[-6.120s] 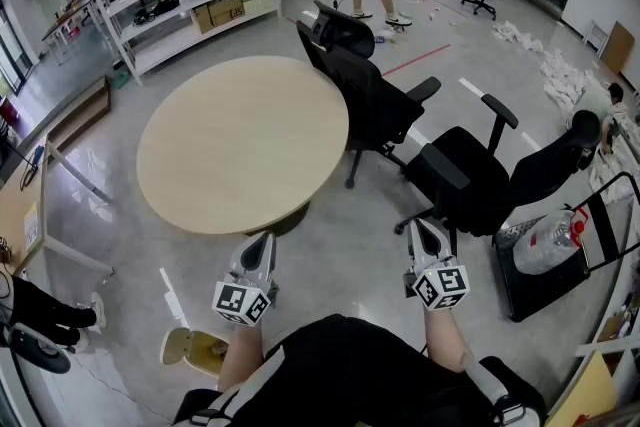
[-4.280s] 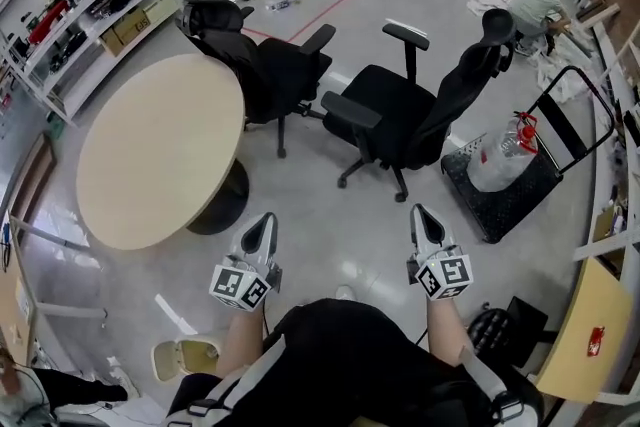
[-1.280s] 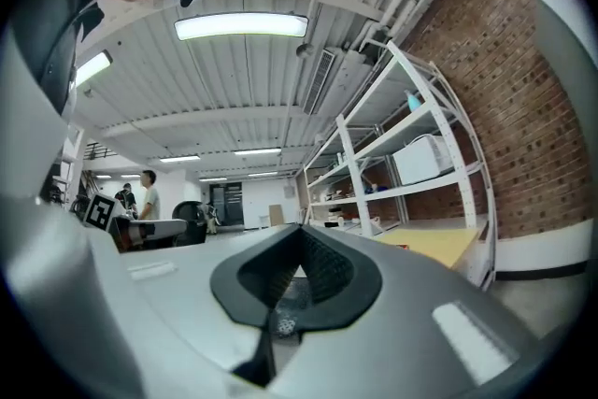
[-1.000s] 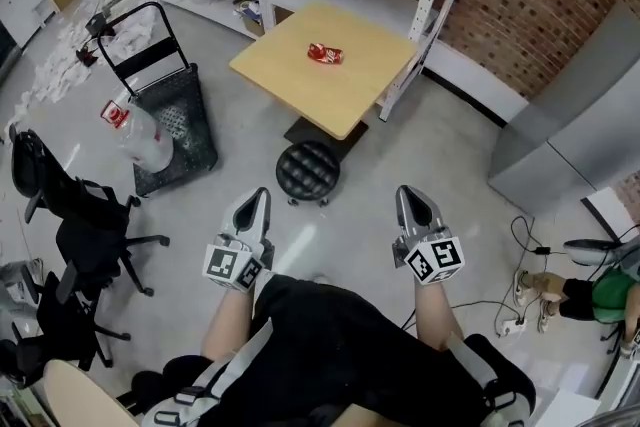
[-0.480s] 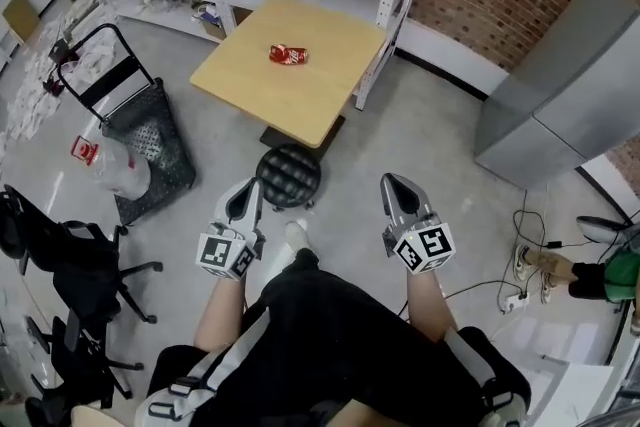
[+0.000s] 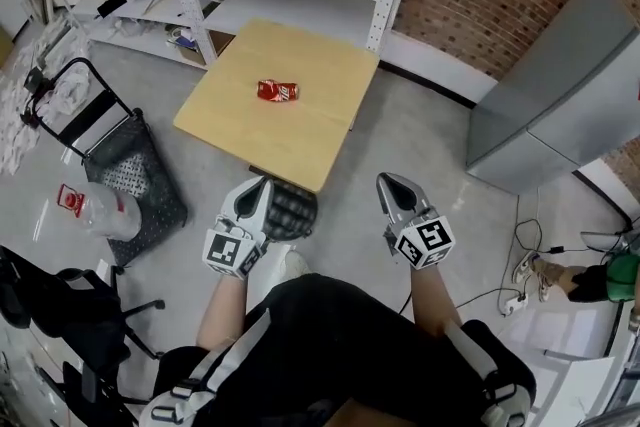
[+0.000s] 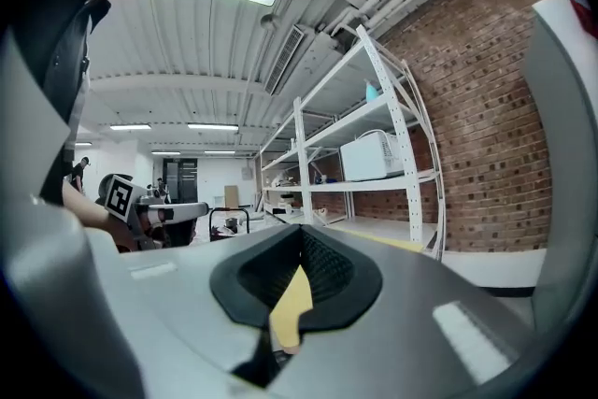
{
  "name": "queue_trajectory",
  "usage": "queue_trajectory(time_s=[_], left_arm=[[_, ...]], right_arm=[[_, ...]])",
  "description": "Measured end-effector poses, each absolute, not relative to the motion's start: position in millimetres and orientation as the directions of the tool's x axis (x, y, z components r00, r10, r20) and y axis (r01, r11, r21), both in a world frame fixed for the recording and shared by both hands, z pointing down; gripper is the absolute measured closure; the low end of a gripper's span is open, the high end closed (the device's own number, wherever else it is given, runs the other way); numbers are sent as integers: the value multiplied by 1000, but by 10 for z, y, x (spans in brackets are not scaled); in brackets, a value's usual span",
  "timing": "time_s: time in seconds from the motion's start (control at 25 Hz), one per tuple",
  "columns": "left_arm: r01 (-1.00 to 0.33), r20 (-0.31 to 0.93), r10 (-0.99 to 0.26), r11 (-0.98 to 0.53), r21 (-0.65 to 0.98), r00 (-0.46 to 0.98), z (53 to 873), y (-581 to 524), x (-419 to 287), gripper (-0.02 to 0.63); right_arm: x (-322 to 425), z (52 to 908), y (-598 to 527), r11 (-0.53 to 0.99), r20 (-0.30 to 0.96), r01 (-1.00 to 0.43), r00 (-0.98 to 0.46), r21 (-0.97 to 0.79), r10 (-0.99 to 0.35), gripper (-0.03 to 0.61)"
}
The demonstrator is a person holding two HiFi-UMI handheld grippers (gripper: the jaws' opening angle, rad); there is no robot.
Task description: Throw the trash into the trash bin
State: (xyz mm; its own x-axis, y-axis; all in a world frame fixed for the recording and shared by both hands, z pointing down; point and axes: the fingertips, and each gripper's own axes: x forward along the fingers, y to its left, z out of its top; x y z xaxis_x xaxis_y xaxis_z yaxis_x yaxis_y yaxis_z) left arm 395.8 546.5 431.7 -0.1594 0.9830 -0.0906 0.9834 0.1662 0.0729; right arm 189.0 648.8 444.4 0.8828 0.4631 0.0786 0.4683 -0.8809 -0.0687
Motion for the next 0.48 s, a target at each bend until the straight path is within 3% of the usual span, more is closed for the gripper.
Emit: queue_trajectory(time_s=[0.48], left_arm=[[986, -52, 993, 114, 118, -109, 4529, 5659, 4773, 614]], right_arm=[[3031, 4579, 6900, -935, 148, 348, 930, -67, 336, 574]])
